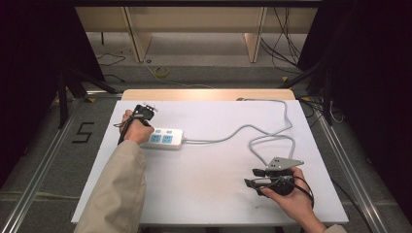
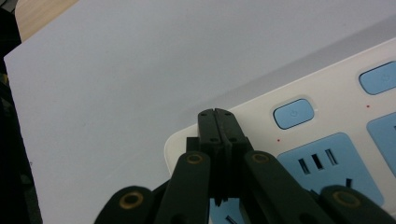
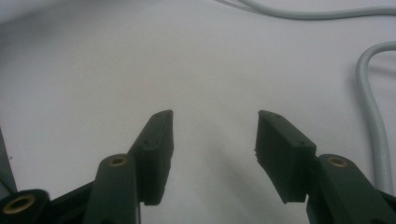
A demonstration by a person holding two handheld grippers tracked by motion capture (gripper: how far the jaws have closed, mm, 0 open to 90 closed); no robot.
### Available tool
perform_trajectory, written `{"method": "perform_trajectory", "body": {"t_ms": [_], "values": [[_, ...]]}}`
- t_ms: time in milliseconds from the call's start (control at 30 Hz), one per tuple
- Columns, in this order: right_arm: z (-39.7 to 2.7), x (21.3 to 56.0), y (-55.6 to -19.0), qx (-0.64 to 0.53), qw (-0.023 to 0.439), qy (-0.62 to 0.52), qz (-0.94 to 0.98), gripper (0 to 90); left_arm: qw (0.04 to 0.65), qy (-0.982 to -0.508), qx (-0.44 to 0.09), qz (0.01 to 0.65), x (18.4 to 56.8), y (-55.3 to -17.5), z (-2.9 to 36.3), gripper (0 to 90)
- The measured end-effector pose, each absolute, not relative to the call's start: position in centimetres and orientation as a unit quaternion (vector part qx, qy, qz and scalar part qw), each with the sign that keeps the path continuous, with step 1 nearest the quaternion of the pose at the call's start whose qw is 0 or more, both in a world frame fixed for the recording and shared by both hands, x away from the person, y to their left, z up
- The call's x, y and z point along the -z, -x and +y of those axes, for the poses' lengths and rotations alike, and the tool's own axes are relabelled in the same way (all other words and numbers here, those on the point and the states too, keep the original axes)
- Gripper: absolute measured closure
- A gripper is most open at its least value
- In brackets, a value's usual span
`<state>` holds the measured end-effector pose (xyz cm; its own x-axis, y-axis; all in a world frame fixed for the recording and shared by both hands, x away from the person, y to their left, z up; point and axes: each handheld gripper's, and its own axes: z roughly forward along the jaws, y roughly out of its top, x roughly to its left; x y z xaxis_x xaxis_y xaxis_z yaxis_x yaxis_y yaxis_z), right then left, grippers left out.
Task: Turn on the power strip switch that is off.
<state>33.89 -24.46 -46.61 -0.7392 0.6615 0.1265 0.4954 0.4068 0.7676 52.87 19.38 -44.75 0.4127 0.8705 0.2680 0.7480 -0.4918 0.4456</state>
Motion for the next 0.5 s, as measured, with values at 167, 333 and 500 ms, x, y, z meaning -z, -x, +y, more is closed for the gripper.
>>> {"method": "perform_trajectory", "body": {"t_ms": [167, 333, 500], "values": [[-24.48, 46.61, -33.9, -0.419, 0.098, -0.349, 0.832, 47.5, 0.125, -0.831, -0.24, 0.486, 44.76, -52.86, 19.26, 90.0], [-24.5, 46.58, -33.9, -0.42, 0.1, -0.347, 0.833, 47.6, 0.12, -0.833, -0.246, 0.48, 44.83, -52.8, 19.02, 90.0], [-24.52, 46.59, -33.92, -0.419, 0.1, -0.347, 0.833, 47.7, 0.119, -0.837, -0.248, 0.473, 44.83, -52.77, 19.04, 89.9]]}}
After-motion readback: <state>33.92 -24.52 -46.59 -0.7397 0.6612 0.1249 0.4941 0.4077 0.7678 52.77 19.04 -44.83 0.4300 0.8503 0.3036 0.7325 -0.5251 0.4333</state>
